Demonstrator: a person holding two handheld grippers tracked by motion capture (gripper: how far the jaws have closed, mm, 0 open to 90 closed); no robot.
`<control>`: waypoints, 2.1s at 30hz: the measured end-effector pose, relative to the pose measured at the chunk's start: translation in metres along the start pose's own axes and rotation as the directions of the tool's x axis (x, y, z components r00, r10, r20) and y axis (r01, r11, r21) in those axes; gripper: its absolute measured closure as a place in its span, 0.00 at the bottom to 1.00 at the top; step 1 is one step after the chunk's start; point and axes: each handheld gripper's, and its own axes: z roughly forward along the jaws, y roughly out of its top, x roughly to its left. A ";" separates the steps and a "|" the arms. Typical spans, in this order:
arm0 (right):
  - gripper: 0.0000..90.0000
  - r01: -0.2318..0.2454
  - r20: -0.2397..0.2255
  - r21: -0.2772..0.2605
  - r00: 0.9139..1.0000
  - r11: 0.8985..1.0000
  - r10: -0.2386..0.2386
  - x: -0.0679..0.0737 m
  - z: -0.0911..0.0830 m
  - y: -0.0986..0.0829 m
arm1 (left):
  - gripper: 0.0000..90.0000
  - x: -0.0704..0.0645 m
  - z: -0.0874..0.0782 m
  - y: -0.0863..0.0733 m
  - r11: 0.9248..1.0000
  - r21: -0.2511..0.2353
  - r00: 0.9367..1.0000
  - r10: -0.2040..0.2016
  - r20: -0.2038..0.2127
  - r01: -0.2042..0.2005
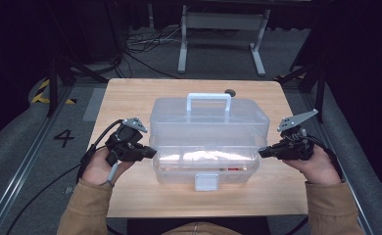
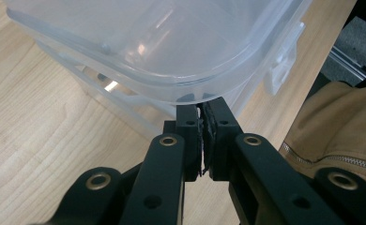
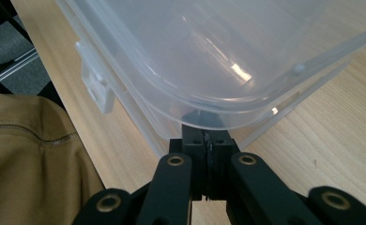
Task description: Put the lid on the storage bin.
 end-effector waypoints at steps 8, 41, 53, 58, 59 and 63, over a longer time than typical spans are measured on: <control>0.99 0.011 -0.007 0.047 1.000 0.999 -0.011 0.001 0.004 -0.001 | 0.96 0.000 0.004 -0.001 0.999 0.042 1.000 0.018 0.011 -0.018; 0.99 0.028 -0.040 0.167 0.999 0.986 -0.022 0.000 0.016 -0.005 | 0.96 -0.001 0.019 -0.002 0.984 0.176 0.999 0.033 0.037 -0.039; 0.99 0.030 -0.055 0.219 0.998 0.975 -0.018 0.000 0.024 -0.007 | 0.95 -0.001 0.027 -0.003 0.971 0.233 0.998 0.033 0.057 -0.045; 0.99 0.034 -0.061 0.246 0.998 0.969 -0.020 0.000 0.028 -0.007 | 0.94 -0.001 0.031 -0.004 0.965 0.257 0.998 0.032 0.060 -0.046; 0.99 0.034 -0.061 0.246 0.998 0.969 -0.020 0.000 0.028 -0.007 | 0.94 -0.001 0.031 -0.004 0.965 0.257 0.998 0.032 0.060 -0.046; 0.99 0.034 -0.070 0.260 0.997 0.965 -0.016 -0.001 0.030 -0.008 | 0.94 0.000 0.034 -0.004 0.959 0.277 0.997 0.034 0.064 -0.050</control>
